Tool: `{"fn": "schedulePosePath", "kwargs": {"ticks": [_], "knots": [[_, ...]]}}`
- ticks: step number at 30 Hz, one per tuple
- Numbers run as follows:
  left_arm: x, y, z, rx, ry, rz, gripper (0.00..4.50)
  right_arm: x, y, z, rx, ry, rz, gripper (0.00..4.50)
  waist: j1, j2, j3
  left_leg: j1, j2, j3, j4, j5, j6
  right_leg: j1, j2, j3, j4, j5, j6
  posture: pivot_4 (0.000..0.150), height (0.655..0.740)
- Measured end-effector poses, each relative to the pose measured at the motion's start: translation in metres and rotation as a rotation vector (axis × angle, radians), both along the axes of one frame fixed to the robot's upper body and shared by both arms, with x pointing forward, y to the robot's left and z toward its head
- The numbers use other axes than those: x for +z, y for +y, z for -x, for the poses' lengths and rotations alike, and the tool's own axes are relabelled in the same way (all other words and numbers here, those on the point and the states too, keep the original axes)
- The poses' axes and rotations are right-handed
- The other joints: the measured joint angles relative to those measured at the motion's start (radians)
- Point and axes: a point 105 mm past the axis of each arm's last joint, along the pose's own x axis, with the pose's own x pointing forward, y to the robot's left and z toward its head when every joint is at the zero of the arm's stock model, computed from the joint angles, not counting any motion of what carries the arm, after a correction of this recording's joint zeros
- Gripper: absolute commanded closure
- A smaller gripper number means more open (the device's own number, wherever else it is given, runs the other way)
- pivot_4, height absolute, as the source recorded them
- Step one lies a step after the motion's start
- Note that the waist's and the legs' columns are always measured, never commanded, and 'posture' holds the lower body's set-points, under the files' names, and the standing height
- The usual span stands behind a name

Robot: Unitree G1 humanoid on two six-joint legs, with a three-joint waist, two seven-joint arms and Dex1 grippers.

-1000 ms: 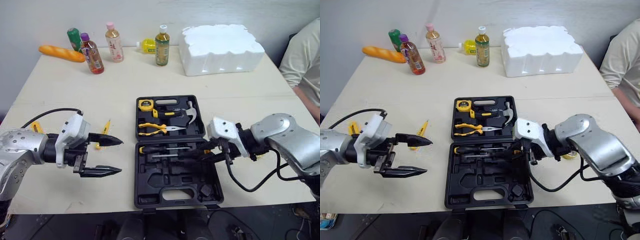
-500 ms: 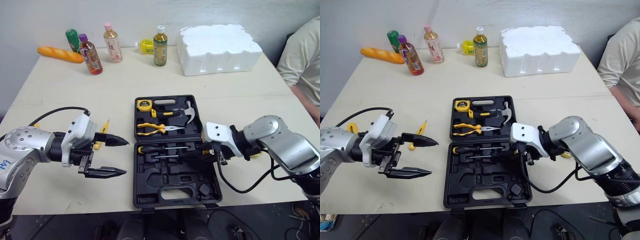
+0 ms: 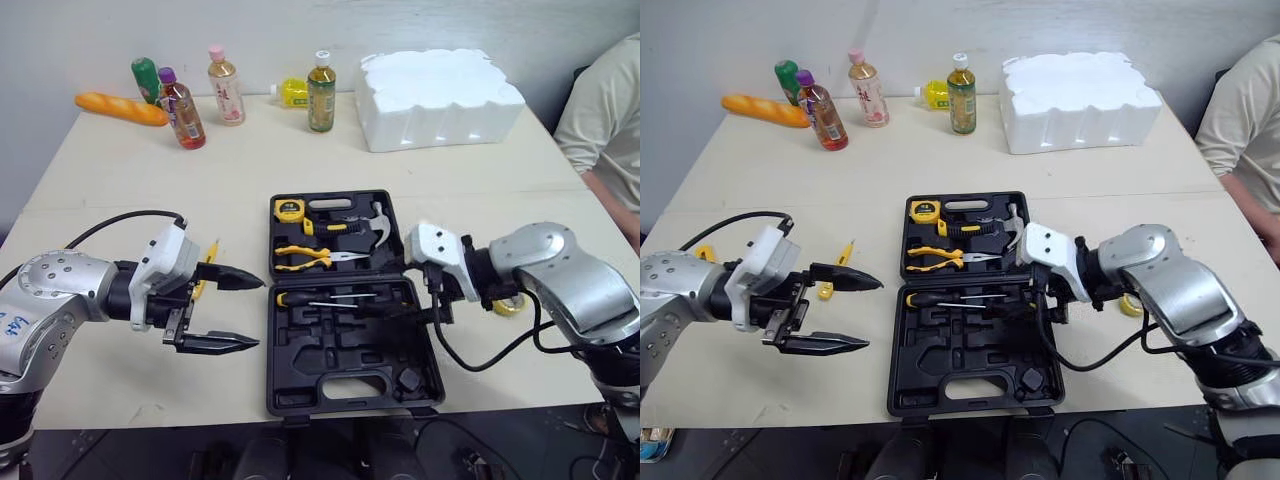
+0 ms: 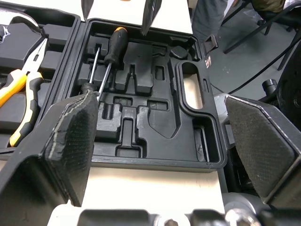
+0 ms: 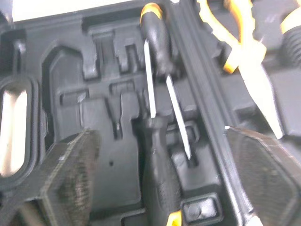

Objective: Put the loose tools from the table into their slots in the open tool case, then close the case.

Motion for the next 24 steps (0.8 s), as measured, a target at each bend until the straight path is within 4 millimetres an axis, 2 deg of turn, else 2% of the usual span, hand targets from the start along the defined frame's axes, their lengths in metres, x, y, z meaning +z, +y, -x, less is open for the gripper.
{"fn": "schedulePosePath", "kwargs": {"ticks": [1, 2, 3, 4, 7, 10, 11, 24], "knots": [[0.0, 0.0, 0.0, 0.0, 0.0, 0.0, 0.0, 0.0, 0.001, 0.0, 0.0, -0.004, -0.018, 0.28, 0.0, 0.0, 0.0, 0.0, 0.0, 0.0, 0.0, 0.0, 0.0, 0.0, 0.0, 0.0, 0.0, 0.0, 0.0, 0.15, 0.7383], [0.0, 0.0, 0.0, -0.001, 0.0, 0.001, 0.0, -0.003, 0.009, -0.003, 0.002, -0.017, -0.113, 0.66, -0.001, -0.002, -0.001, 0.0, 0.001, 0.0, 0.0, 0.0, 0.0, 0.0, 0.001, 0.0, 0.0, 0.0, 0.0, 0.15, 0.7383], [0.0, -0.001, 0.0, -0.003, -0.001, 0.002, 0.0, -0.007, 0.012, -0.003, 0.002, -0.012, -0.15, 0.77, -0.002, -0.002, -0.001, 0.0, 0.001, 0.0, 0.0, 0.0, -0.001, 0.0, 0.001, 0.0, 0.0, 0.0, 0.0, 0.15, 0.7383], [0.0, -0.001, -0.001, -0.006, 0.0, 0.001, 0.0, -0.013, 0.014, -0.005, -0.003, -0.001, -0.196, 1.11, -0.001, -0.002, -0.001, 0.001, 0.001, 0.0, 0.0, 0.0, -0.001, 0.0, 0.002, 0.0, 0.001, 0.0, 0.0, 0.15, 0.7383], [0.001, -0.001, -0.002, -0.008, -0.003, 0.001, 0.0, -0.039, 0.012, -0.003, -0.015, 0.049, -0.258, 2.66, 0.001, -0.001, -0.001, 0.0, 0.0, 0.001, 0.001, 0.0, -0.001, 0.0, 0.003, 0.0, 0.004, 0.0, 0.0, 0.15, 0.7383], [0.003, -0.001, -0.003, -0.012, -0.015, -0.002, 0.0, -0.04, 0.01, -0.007, -0.029, 0.019, -0.245, 4.2, 0.0, -0.001, -0.001, 0.001, 0.0, 0.001, 0.003, 0.0, 0.0, 0.0, 0.003, 0.001, 0.003, 0.0, 0.0, 0.15, 0.7383], [0.003, -0.001, -0.004, -0.011, -0.017, -0.004, 0.0, -0.04, 0.01, -0.008, -0.031, 0.008, -0.242, 4.41, -0.001, -0.001, -0.001, 0.001, 0.0, 0.002, 0.003, 0.0, 0.0, 0.0, 0.003, 0.001, 0.003, 0.0, 0.0, 0.15, 0.7383], [0.002, -0.001, -0.008, -0.017, -0.023, -0.012, 0.0, -0.048, 0.01, -0.012, -0.064, 0.04, -0.225, 4.41, -0.001, -0.001, -0.001, 0.001, 0.001, 0.001, 0.002, 0.0, -0.001, 0.0, 0.003, 0.001, 0.004, 0.0, 0.0, 0.15, 0.7383]]}}
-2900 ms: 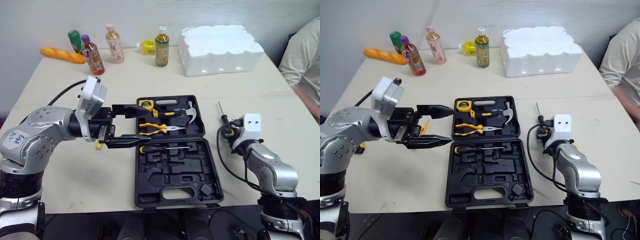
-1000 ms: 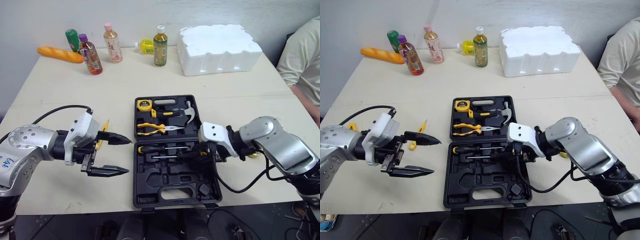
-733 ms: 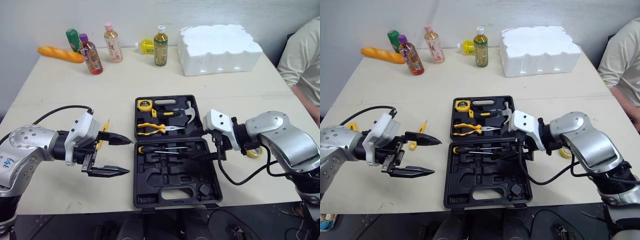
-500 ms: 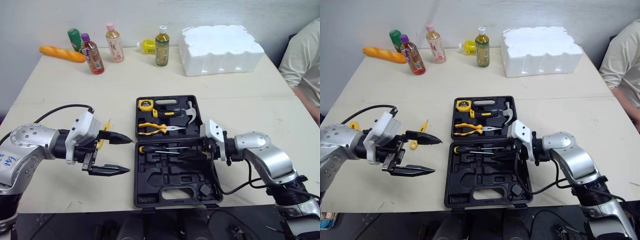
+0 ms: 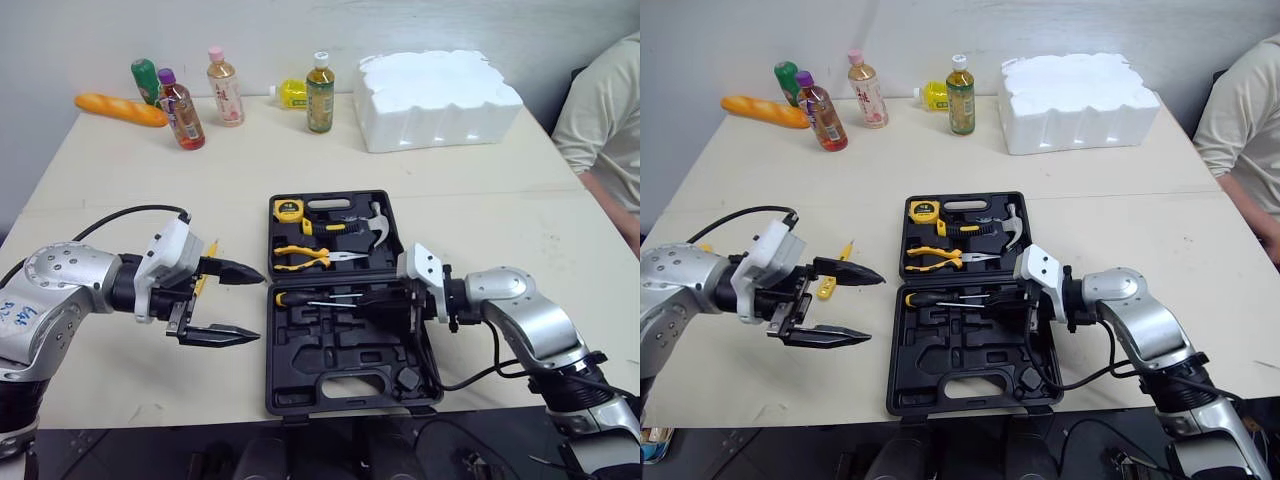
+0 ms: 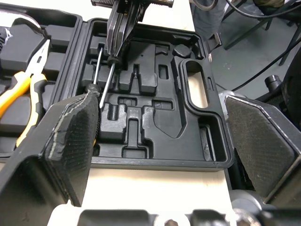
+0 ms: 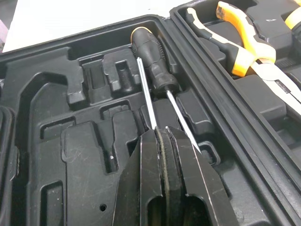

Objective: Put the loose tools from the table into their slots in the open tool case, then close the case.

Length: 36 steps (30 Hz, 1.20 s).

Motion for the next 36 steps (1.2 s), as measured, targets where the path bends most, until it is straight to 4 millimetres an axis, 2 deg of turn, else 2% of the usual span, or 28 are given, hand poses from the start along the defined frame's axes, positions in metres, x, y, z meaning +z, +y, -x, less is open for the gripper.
{"fn": "schedulePosePath", "kwargs": {"ticks": [15, 25, 28, 30, 33, 36], "knots": [[0.0, -0.002, 0.0, -0.017, -0.002, -0.002, 0.0, -0.014, 0.01, 0.015, 0.06, 0.09, 0.044, 4.41, 0.0, 0.0, 0.0, 0.001, 0.0, 0.0, 0.0, 0.0, 0.0, 0.001, 0.0, 0.0, 0.001, 0.0, 0.0, 0.15, 0.7383], [0.0, -0.006, -0.001, -0.03, -0.015, 0.007, 0.0, -0.018, 0.013, 0.013, 0.014, 0.11, 0.093, 4.41, -0.001, -0.006, -0.004, 0.007, 0.002, -0.001, 0.0, 0.001, -0.002, 0.005, 0.0, -0.001, 0.003, 0.0, -0.002, 0.15, 0.7383], [0.0, -0.005, -0.001, -0.031, -0.014, 0.006, 0.0, -0.013, 0.012, 0.019, 0.025, 0.158, 0.028, 4.41, 0.001, -0.006, -0.004, 0.003, 0.002, -0.002, 0.0, 0.001, -0.002, 0.003, -0.001, -0.001, 0.003, 0.0, -0.002, 0.15, 0.7383], [-0.001, -0.005, -0.002, -0.03, -0.012, 0.005, 0.0, -0.002, 0.016, 0.022, 0.051, 0.151, -0.023, 4.41, 0.002, -0.005, -0.003, 0.002, 0.002, -0.001, 0.0, 0.001, -0.002, 0.001, -0.001, 0.0, 0.003, 0.0, -0.002, 0.15, 0.7383], [0.001, -0.005, -0.003, -0.03, -0.02, 0.007, 0.0, 0.026, 0.016, 0.009, 0.031, 0.058, -0.065, 4.41, -0.003, -0.004, -0.002, 0.002, 0.002, -0.001, 0.0, 0.001, -0.002, 0.001, 0.0, 0.0, 0.002, 0.0, -0.002, 0.15, 0.7383], [0.0, -0.005, -0.004, -0.028, -0.019, 0.009, 0.0, 0.032, 0.014, 0.005, 0.021, 0.036, -0.071, 4.41, 0.0, -0.004, -0.002, 0.002, 0.002, -0.001, -0.002, 0.001, -0.002, 0.001, 0.0, -0.001, 0.001, 0.0, -0.002, 0.15, 0.7383]]}}
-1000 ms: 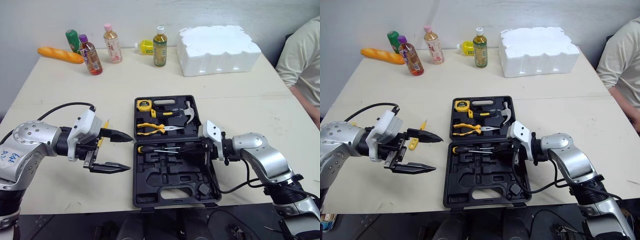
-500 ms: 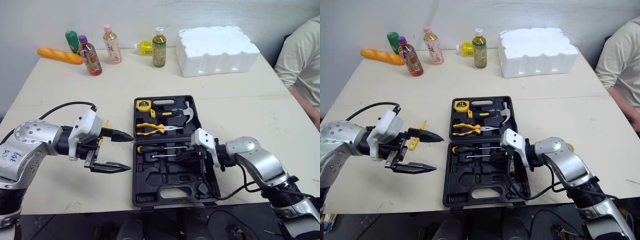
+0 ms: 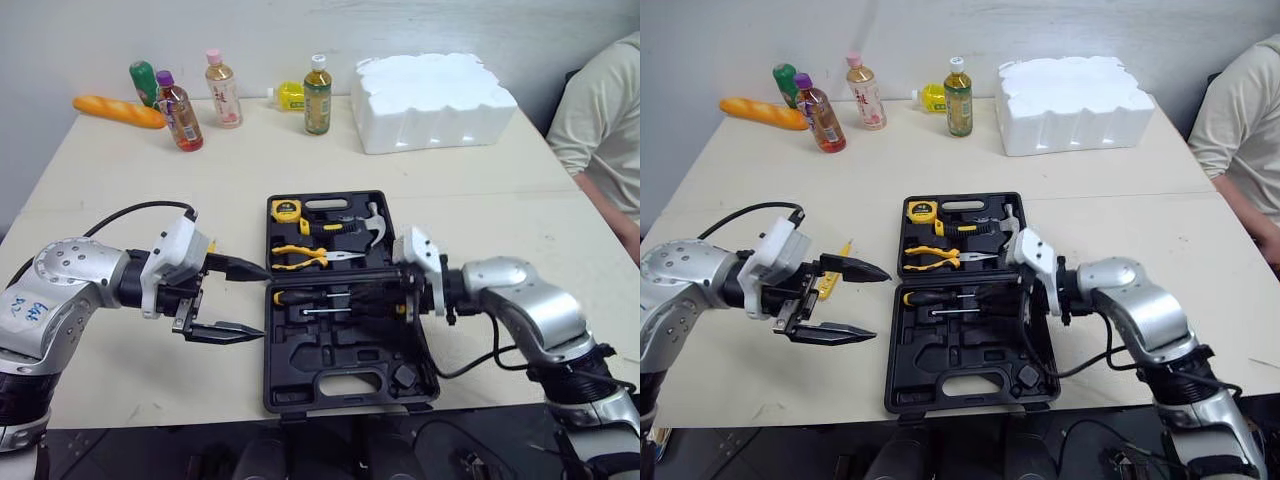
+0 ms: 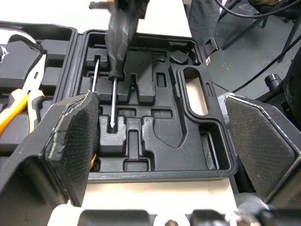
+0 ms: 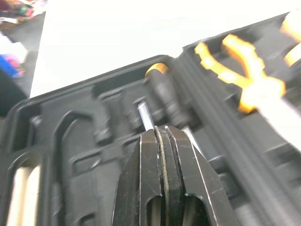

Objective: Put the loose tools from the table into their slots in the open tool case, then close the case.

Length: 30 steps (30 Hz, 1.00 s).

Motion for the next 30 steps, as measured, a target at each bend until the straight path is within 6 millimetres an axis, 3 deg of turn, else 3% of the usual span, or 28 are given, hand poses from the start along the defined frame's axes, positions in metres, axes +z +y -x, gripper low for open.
{"fn": "schedulePosePath", "kwargs": {"ticks": [9, 20, 26, 30], "knots": [[-0.002, -0.001, -0.001, -0.001, 0.01, 0.004, 0.0, -0.037, -0.003, -0.002, -0.033, 0.079, 0.099, 4.41, -0.001, 0.0, 0.0, 0.0, 0.0, 0.001, 0.001, 0.0, 0.0, 0.0, 0.0, 0.001, 0.0, 0.0, 0.0, 0.15, 0.7383], [0.0, -0.002, -0.002, -0.003, 0.002, 0.003, 0.0, -0.045, -0.004, 0.001, -0.041, 0.052, 0.218, 4.41, 0.003, -0.004, -0.003, 0.003, 0.0, 0.0, 0.001, 0.0, 0.0, 0.004, 0.0, 0.0, -0.001, 0.0, -0.001, 0.15, 0.7383], [-0.002, -0.003, -0.004, 0.007, 0.007, 0.015, 0.0, -0.045, -0.003, 0.003, -0.056, 0.024, 0.199, 4.41, 0.002, -0.004, -0.003, 0.003, 0.0, -0.001, 0.0, 0.0, 0.0, 0.004, -0.001, 0.0, -0.001, 0.0, -0.001, 0.15, 0.7383], [-0.01, -0.001, -0.007, 0.064, 0.027, 0.04, 0.0, -0.037, -0.003, -0.005, -0.145, -0.023, 0.083, 4.41, -0.001, -0.002, -0.001, 0.001, 0.0, 0.0, 0.0, 0.0, 0.0, 0.001, -0.001, 0.001, 0.0, 0.0, -0.001, 0.15, 0.7383]]}}
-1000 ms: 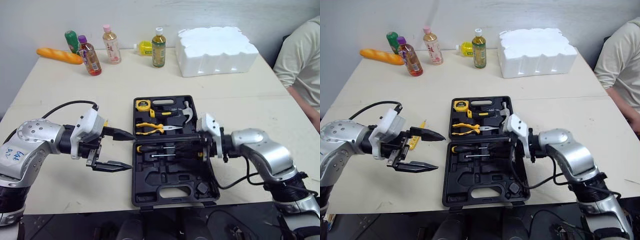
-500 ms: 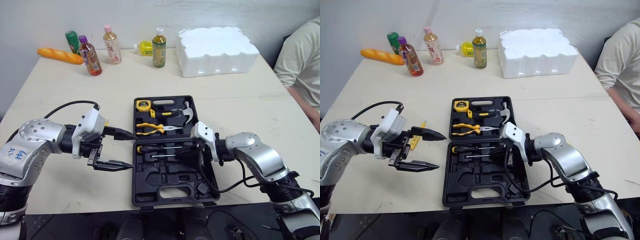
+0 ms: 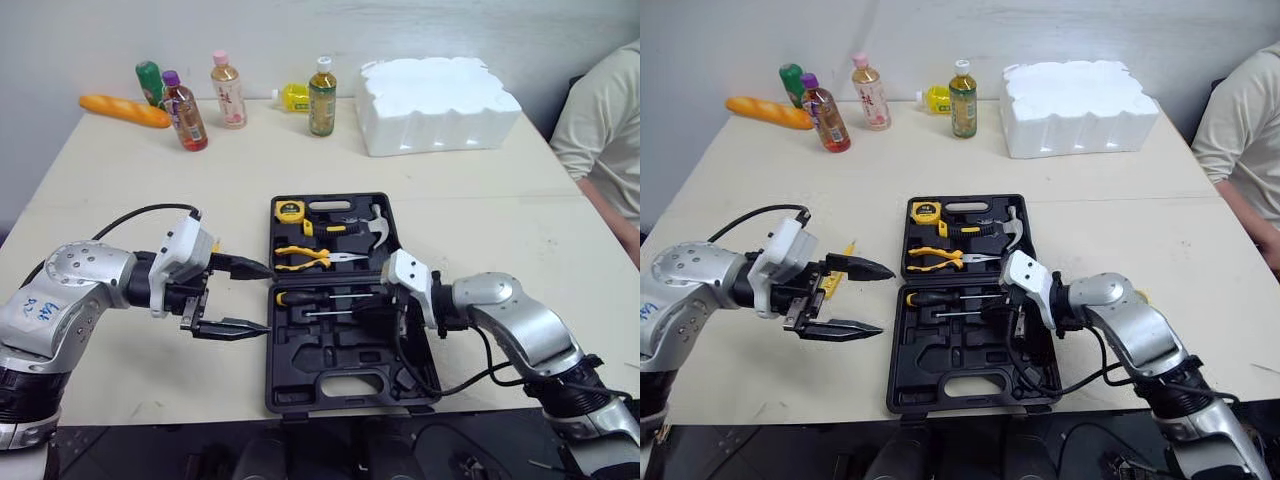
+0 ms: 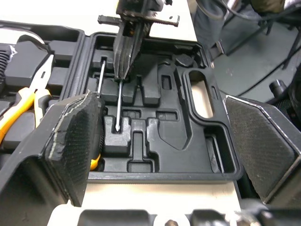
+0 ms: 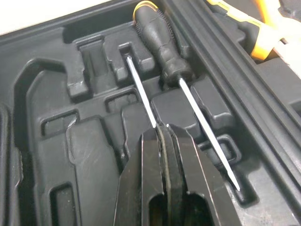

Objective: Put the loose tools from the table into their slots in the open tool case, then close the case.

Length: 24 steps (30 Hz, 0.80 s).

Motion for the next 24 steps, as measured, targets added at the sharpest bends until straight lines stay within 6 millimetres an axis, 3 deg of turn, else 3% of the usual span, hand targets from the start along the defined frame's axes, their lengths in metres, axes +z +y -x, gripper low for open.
{"fn": "schedulePosePath", "kwargs": {"ticks": [2, 3, 6, 7, 12, 13, 15, 19, 22, 23, 24], "knots": [[-0.006, 0.008, -0.004, 0.106, 0.009, 0.048, 0.0, 0.014, -0.02, -0.007, -0.107, -0.029, -0.065, 4.41, 0.001, 0.004, 0.002, -0.001, 0.0, 0.001, -0.001, 0.0, 0.0, -0.002, 0.0, 0.0, 0.0, 0.0, 0.0, 0.15, 0.7383], [-0.008, 0.016, -0.006, 0.179, 0.022, 0.079, 0.0, 0.027, -0.036, -0.006, -0.159, -0.045, -0.098, 4.15, 0.003, 0.005, 0.003, -0.003, 0.0, 0.0, -0.001, 0.0, 0.0, -0.003, -0.001, 0.0, 0.0, 0.0, 0.0, 0.15, 0.7383], [-0.01, 0.041, -0.01, 0.37, 0.051, 0.151, 0.0, 0.06, -0.081, 0.006, -0.244, -0.1, -0.104, 2.99, 0.005, 0.005, 0.003, -0.004, 0.001, -0.004, -0.002, 0.0, -0.001, -0.002, 0.0, 0.0, -0.003, 0.0, 0.0, 0.15, 0.7383], [-0.011, 0.049, -0.009, 0.412, 0.054, 0.159, 0.0, 0.063, -0.09, 0.01, -0.254, -0.099, -0.098, 2.59, 0.005, 0.005, 0.003, -0.004, 0.001, -0.004, -0.003, -0.001, -0.001, -0.002, 0.0, 0.0, -0.005, 0.0, -0.001, 0.15, 0.7383], [-0.032, 0.133, 0.005, 0.826, 0.117, 0.193, 0.0, 0.072, -0.185, 0.027, -0.543, -0.079, -0.046, 0.26, 0.002, 0.004, 0.003, -0.001, 0.001, 0.0, -0.003, -0.002, 0.002, 0.001, 0.0, 0.0, -0.006, -0.001, -0.001, 0.15, 0.7383], [-0.033, 0.147, 0.01, 0.899, 0.116, 0.201, 0.0, 0.07, -0.203, 0.031, -0.61, -0.083, -0.026, 0.07, 0.002, 0.004, 0.003, 0.001, 0.001, 0.001, -0.003, -0.003, 0.002, 0.002, -0.001, 0.0, -0.007, -0.001, -0.001, 0.15, 0.7383], [-0.035, 0.173, 0.022, 1.028, 0.114, 0.219, 0.0, 0.064, -0.239, 0.039, -0.746, -0.076, -0.003, 0.07, 0.003, 0.004, 0.003, 0.002, 0.001, 0.002, -0.002, -0.003, 0.003, 0.003, -0.001, 0.001, -0.007, -0.001, -0.001, 0.15, 0.7383], [-0.037, 0.195, 0.028, 1.141, 0.087, 0.21, 0.0, 0.059, -0.262, 0.045, -0.814, -0.103, 0.038, 0.07, 0.003, 0.005, 0.003, 0.002, 0.001, 0.001, -0.002, -0.002, 0.002, 0.003, -0.002, 0.004, -0.007, -0.002, -0.009, 0.15, 0.7383], [-0.051, 0.271, 0.048, 1.502, 0.065, 0.177, 0.0, 0.049, -0.321, 0.062, -1.032, -0.108, 0.137, 0.07, 0.003, 0.005, 0.003, 0.002, 0.001, 0.002, -0.005, -0.002, 0.001, 0.001, -0.001, 0.002, -0.007, -0.002, -0.009, 0.15, 0.7383], [-0.057, 0.29, 0.058, 1.606, 0.078, 0.179, 0.0, 0.047, -0.337, 0.067, -1.096, -0.114, 0.153, 0.07, 0.003, 0.005, 0.003, 0.002, 0.001, 0.002, -0.005, -0.003, 0.001, 0.001, -0.001, 0.002, -0.007, -0.002, -0.008, 0.15, 0.7383], [-0.06, 0.296, 0.061, 1.646, 0.084, 0.179, 0.0, 0.046, -0.344, 0.069, -1.122, -0.122, 0.165, 0.07, 0.002, 0.005, 0.003, 0.002, 0.001, 0.003, -0.005, -0.003, 0.002, 0.001, -0.001, 0.001, -0.007, -0.001, -0.007, 0.15, 0.7383]]}}
